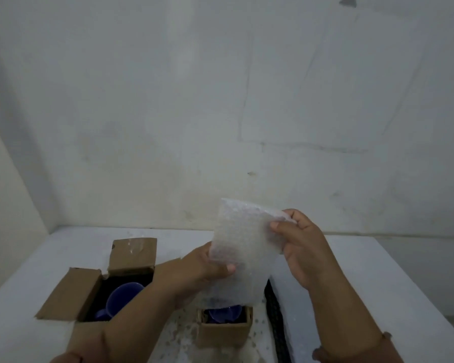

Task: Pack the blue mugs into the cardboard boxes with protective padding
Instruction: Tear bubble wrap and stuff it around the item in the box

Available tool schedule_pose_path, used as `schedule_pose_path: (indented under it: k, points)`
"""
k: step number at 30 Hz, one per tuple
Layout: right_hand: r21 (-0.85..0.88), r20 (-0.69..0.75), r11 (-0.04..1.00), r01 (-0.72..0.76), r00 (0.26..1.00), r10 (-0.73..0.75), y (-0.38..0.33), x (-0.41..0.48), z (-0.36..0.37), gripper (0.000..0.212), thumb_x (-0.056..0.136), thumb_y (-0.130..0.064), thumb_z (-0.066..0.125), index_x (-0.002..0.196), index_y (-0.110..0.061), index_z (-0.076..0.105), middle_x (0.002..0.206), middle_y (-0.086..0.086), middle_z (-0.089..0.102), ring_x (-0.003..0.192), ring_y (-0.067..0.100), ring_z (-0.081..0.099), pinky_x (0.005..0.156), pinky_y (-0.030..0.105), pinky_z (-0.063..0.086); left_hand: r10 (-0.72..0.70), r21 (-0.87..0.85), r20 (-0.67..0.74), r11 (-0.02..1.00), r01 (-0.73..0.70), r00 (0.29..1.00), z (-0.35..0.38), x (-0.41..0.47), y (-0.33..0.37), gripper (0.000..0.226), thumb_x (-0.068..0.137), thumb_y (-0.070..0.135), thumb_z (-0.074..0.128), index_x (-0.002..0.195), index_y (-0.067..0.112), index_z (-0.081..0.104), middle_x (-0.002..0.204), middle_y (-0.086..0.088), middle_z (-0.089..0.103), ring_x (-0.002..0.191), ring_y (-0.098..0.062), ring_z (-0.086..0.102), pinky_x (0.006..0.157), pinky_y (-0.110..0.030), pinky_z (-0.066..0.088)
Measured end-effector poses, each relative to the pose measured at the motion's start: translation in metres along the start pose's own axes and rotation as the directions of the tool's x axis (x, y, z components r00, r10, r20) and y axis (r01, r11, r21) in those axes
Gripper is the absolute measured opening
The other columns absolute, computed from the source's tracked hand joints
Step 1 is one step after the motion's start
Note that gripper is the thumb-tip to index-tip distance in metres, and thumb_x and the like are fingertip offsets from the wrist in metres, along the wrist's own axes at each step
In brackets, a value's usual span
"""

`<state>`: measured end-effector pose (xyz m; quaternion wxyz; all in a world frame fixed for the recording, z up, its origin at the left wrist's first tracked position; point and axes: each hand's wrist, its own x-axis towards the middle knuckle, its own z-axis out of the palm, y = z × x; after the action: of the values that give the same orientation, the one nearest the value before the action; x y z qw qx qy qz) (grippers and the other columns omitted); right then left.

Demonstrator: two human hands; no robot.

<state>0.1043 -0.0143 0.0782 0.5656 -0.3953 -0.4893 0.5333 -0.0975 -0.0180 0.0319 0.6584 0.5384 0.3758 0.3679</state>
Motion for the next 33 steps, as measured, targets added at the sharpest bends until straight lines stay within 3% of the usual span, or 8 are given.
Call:
schedule_pose_path:
  k: [3, 6, 12, 16, 19, 26, 29, 33]
  points:
    - [0.022, 0.027, 0.994, -0.103, 0.994, 0.102, 0.020, 0.001, 0.004, 0.027, 0.083, -0.005, 0.063, 0.104, -0.020, 0.058, 0.096, 0.000, 0.073, 0.086, 0.016, 0.070, 0.066, 0.028, 0.056, -0.079, -0.071, -0.108, 0.995, 0.071, 0.991, -0.006, -0.001, -0.006, 0.030, 0.085, 0.005, 0.065, 0.115, 0.005, 0.064, 0.111, -0.017, 0.070, 0.102, -0.036, 0.067, 0.091, -0.049, 0.052]
    - [-0.223, 0.159, 0.932, -0.286, 0.932, 0.325, 0.041, -0.007, 0.000, 0.038, 0.082, -0.008, 0.067, 0.116, -0.022, 0.059, 0.108, 0.005, 0.072, 0.098, 0.023, 0.069, 0.077, 0.037, 0.057, -0.162, -0.181, -0.148, 0.974, 0.134, 0.976, -0.015, -0.003, -0.005, 0.033, 0.083, 0.003, 0.064, 0.116, 0.000, 0.061, 0.110, -0.020, 0.070, 0.102, -0.038, 0.066, 0.090, -0.049, 0.052]
    - [-0.204, 0.074, 0.932, -0.300, 0.944, 0.320, 0.063, -0.013, 0.008, 0.030, 0.087, -0.002, 0.057, 0.090, -0.025, 0.077, 0.097, 0.002, 0.076, 0.093, 0.023, 0.070, 0.083, 0.040, 0.055, -0.219, -0.297, -0.161, 0.941, 0.165, 0.962, -0.031, -0.008, -0.011, 0.024, 0.090, -0.003, 0.052, 0.106, 0.007, 0.067, 0.103, -0.017, 0.073, 0.093, -0.034, 0.070, 0.075, -0.041, 0.059]
    - [-0.237, 0.051, 0.911, -0.338, 0.932, 0.359, 0.070, -0.013, 0.006, 0.041, 0.085, 0.010, 0.052, 0.065, -0.016, 0.077, 0.073, -0.003, 0.075, 0.073, 0.015, 0.071, 0.060, 0.022, 0.055, -0.283, -0.346, -0.198, 0.916, 0.204, 0.938, -0.042, -0.010, -0.022, 0.015, 0.082, 0.003, 0.053, 0.079, 0.005, 0.067, 0.074, -0.013, 0.073, 0.066, -0.028, 0.069, 0.053, -0.034, 0.057]
    - [-0.274, 0.033, 0.905, -0.325, 0.937, 0.347, 0.075, -0.012, 0.003, 0.046, 0.083, 0.015, 0.047, 0.058, -0.014, 0.074, 0.073, -0.002, 0.073, 0.074, 0.017, 0.069, 0.062, 0.021, 0.054, -0.348, -0.476, -0.158, 0.847, 0.238, 0.924, -0.053, -0.008, -0.030, 0.027, 0.092, 0.022, 0.044, 0.104, 0.005, 0.062, 0.089, -0.019, 0.072, 0.078, -0.035, 0.068, 0.061, -0.042, 0.057]
    - [-0.201, -0.013, 0.879, -0.432, 0.898, 0.439, 0.088, -0.008, 0.003, 0.033, 0.086, 0.003, 0.043, 0.092, -0.013, 0.072, 0.101, 0.009, 0.067, 0.089, 0.025, 0.064, 0.064, 0.027, 0.053, -0.464, -0.081, -0.251, 0.884, 0.460, 0.849, -0.046, 0.001, -0.048, 0.026, 0.087, 0.010, 0.063, 0.112, 0.007, 0.061, 0.111, -0.013, 0.067, 0.100, -0.034, 0.065, 0.090, -0.050, 0.054]
    - [-0.174, 0.045, 0.839, -0.516, 0.847, 0.530, 0.098, -0.010, -0.004, 0.033, 0.090, -0.005, 0.048, 0.117, -0.021, 0.059, 0.111, 0.010, 0.063, 0.094, 0.026, 0.064, 0.069, 0.034, 0.055, -0.455, -0.093, -0.328, 0.888, 0.451, 0.828, -0.038, 0.009, -0.057, 0.022, 0.086, 0.009, 0.064, 0.108, 0.010, 0.061, 0.108, -0.009, 0.067, 0.094, -0.029, 0.065, 0.077, -0.044, 0.059]
    - [-0.549, -0.103, 0.721, -0.422, 0.891, 0.443, 0.119, -0.004, -0.007, 0.074, 0.080, 0.004, 0.057, 0.142, -0.028, 0.033, 0.126, 0.002, 0.052, 0.104, 0.018, 0.055, 0.078, 0.030, 0.053, -0.372, 0.015, -0.420, 0.909, 0.416, 0.828, -0.026, 0.017, -0.070, 0.052, 0.083, 0.004, 0.063, 0.128, 0.019, 0.040, 0.126, -0.006, 0.051, 0.095, -0.021, 0.055, 0.063, -0.026, 0.051]
